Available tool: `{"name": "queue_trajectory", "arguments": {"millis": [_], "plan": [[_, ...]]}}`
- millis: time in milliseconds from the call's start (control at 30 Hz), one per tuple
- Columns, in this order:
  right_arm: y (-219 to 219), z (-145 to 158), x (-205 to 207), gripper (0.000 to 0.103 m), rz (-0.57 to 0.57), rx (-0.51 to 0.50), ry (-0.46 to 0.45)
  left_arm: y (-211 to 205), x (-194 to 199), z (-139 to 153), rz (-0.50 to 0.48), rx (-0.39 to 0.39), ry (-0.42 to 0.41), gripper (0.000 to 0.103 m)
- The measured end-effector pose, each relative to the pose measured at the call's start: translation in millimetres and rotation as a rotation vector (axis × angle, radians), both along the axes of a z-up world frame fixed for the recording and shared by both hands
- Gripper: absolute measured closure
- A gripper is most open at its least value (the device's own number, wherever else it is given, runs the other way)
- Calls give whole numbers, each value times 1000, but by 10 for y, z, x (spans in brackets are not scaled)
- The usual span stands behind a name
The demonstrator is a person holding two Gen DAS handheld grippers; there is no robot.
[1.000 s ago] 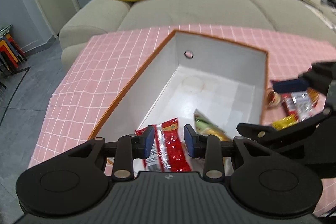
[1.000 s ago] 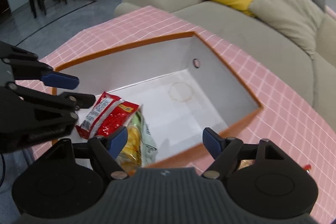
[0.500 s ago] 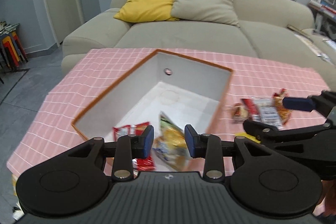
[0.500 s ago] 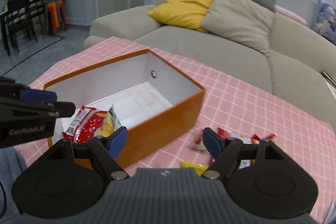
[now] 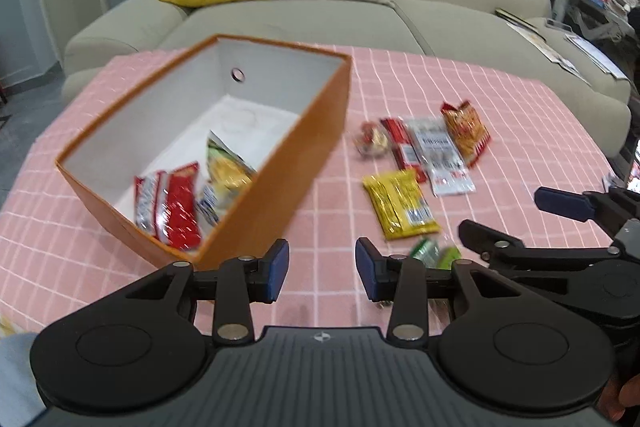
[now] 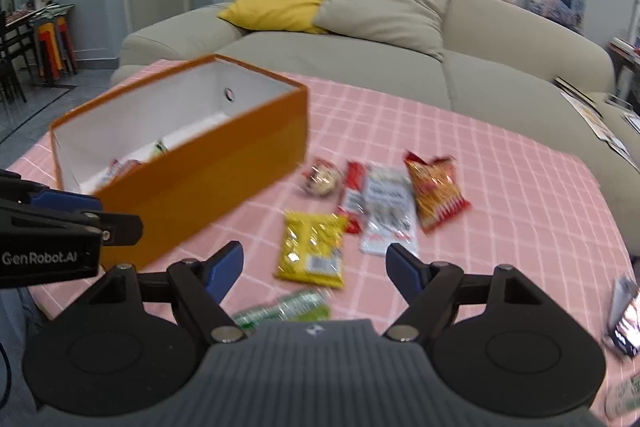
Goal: Organize snacks
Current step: 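Withdraw both grippers from the box back toward the remaining snacks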
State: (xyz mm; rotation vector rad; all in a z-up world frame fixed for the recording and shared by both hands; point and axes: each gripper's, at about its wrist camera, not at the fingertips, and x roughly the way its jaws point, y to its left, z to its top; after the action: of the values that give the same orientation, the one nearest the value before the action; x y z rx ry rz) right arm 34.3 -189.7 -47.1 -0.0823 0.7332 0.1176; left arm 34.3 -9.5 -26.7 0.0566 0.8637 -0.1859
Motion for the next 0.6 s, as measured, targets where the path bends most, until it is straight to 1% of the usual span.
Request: {"name": "queue_trajectory", "arguments": {"millis": [100, 200, 433, 533, 600], "plan": [[-104, -96, -106, 27, -31, -5, 6, -24, -22, -66, -12, -16, 10, 57], [-153, -211, -145, 27, -42, -8, 34, -61, -39, -130, -22, -25, 18, 56], [-123, -396, -179, 27, -10, -5, 77, -126, -27, -298, -62, -28, 55, 55], [-130, -473, -150, 27, -15, 0, 105, -160, 16, -370, -92, -35, 76, 53], [-156, -522, -128, 28, -20, 9, 124, -209, 47, -423, -130, -37, 87, 50]]}}
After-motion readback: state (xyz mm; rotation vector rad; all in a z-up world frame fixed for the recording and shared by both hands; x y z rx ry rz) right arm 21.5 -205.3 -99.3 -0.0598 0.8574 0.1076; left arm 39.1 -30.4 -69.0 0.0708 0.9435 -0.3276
